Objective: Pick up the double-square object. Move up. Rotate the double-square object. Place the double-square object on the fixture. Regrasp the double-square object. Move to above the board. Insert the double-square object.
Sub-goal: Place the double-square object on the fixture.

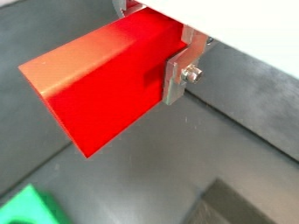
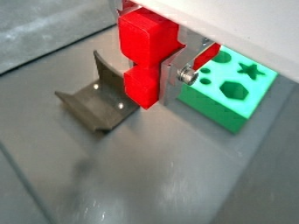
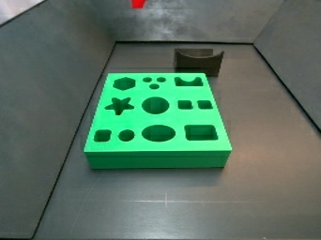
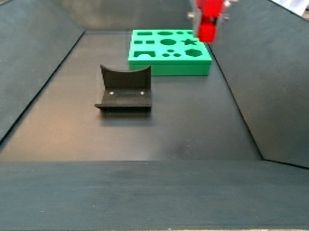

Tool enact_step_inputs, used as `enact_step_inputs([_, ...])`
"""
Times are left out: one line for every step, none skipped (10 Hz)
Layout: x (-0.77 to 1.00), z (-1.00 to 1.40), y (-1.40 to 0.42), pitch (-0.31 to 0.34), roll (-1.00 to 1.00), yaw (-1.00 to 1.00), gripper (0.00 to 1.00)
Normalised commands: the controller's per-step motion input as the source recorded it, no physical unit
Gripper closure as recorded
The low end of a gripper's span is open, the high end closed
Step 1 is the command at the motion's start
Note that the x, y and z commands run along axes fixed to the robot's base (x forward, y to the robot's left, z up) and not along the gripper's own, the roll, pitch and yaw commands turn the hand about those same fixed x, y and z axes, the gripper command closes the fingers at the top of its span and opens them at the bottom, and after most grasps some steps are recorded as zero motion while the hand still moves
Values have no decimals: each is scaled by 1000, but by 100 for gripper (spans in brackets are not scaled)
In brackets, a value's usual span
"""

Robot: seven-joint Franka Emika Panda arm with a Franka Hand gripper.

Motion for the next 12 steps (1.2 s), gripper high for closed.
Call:
enact_step_inputs([1000, 1, -319, -185, -71, 182, 100])
enact_step_inputs([1000, 4, -257, -114, -93, 114, 100])
enact_step_inputs([1000, -4, -228, -51, -89, 70, 100])
enact_step_inputs([1000, -11, -195, -24, -70, 52, 100])
enact_step_inputs([1000, -17, -173, -12, -69, 45, 100])
enact_step_inputs([1000, -19, -137, 4, -70, 32, 100])
enact_step_inputs([1000, -18, -106, 21, -69, 29, 100])
enact_step_inputs([1000, -20, -78, 37, -68, 26, 100])
enact_step_inputs([932, -17, -59, 46, -67, 24, 100])
enact_step_inputs([776, -10, -34, 65, -66, 25, 100])
enact_step_inputs([665, -7, -20, 79, -65, 26, 100])
enact_step_inputs([525, -5, -6, 99, -64, 23, 100])
